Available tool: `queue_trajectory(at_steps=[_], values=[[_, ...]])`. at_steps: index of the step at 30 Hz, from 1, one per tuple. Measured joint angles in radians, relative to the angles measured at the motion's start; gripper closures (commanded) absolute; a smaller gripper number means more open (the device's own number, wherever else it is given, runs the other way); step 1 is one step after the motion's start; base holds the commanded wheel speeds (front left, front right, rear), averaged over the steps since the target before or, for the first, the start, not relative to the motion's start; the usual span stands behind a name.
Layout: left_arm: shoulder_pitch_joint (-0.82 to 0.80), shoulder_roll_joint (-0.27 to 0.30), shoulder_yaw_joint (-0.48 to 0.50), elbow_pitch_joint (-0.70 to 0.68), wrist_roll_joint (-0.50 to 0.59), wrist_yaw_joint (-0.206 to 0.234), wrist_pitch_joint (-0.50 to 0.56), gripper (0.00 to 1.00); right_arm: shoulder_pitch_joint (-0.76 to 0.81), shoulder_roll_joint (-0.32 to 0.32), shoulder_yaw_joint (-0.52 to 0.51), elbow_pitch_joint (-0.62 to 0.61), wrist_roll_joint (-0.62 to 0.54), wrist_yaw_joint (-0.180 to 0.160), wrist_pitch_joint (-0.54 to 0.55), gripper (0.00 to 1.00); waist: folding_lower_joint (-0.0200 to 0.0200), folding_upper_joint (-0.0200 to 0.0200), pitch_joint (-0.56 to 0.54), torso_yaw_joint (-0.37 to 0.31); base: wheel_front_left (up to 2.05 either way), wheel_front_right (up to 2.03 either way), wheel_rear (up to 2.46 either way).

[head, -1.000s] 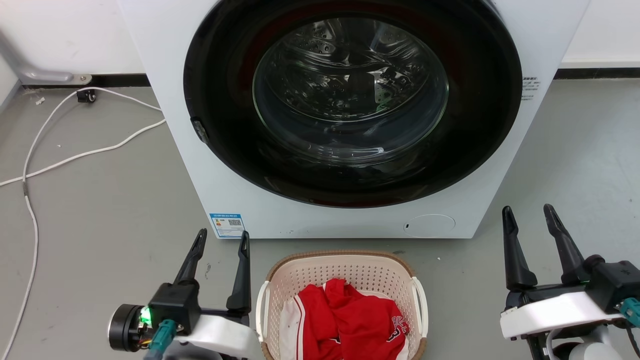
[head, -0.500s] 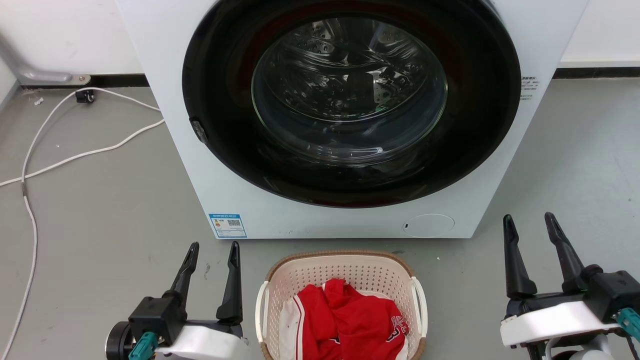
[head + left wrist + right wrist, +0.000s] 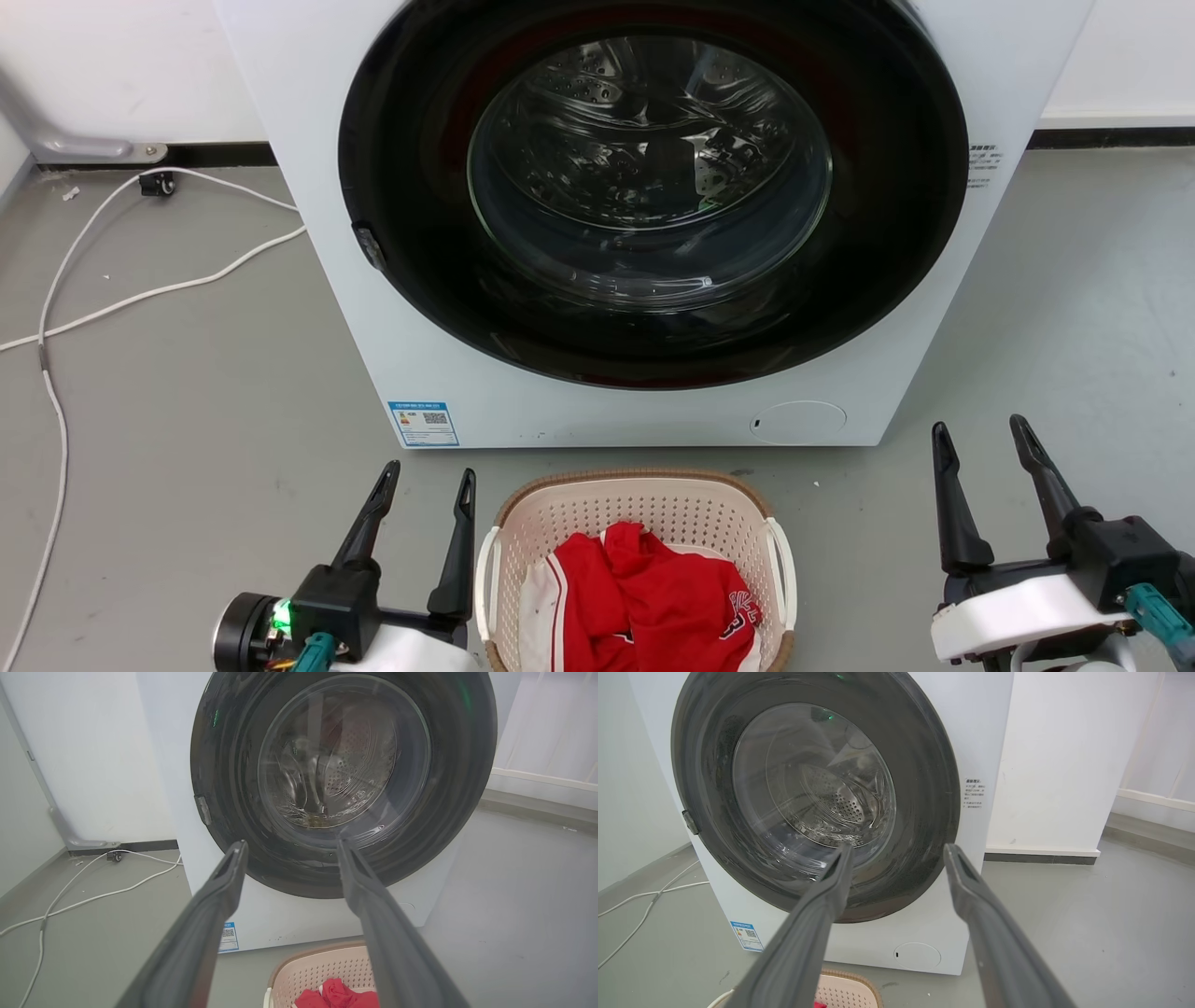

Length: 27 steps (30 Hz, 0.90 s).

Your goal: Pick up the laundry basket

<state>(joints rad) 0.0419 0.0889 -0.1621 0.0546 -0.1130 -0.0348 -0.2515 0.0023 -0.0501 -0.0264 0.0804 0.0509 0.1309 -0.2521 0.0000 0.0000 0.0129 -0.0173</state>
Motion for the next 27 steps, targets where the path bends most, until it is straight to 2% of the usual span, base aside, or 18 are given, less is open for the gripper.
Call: queue_trajectory(at_steps=[6,12,15,27], values=[[0.006,-0.009,0.006,0.002,0.057,-0.006,-0.010,0.00,0.000,0.000,0.000,-0.002,-0.026,0.000,-0.011,0.00,0.0000,0.0000,0.006,-0.001,0.00,0.00,0.00],[0.006,-0.021,0.027,0.017,0.045,-0.016,-0.012,0.00,-0.001,0.000,0.000,-0.001,-0.023,0.000,-0.011,0.00,0.0000,0.0000,0.008,-0.001,0.00,0.00,0.00],[0.006,-0.026,0.037,0.021,0.028,-0.027,-0.012,0.00,-0.001,0.000,-0.004,0.003,0.031,0.000,-0.011,0.00,0.0000,0.0000,0.007,0.000,0.00,0.00,0.00],[0.007,-0.036,0.054,0.034,0.020,-0.053,-0.012,0.00,-0.002,0.000,-0.002,-0.002,0.029,0.000,-0.011,0.00,0.0000,0.0000,0.009,0.001,0.00,0.00,0.00]])
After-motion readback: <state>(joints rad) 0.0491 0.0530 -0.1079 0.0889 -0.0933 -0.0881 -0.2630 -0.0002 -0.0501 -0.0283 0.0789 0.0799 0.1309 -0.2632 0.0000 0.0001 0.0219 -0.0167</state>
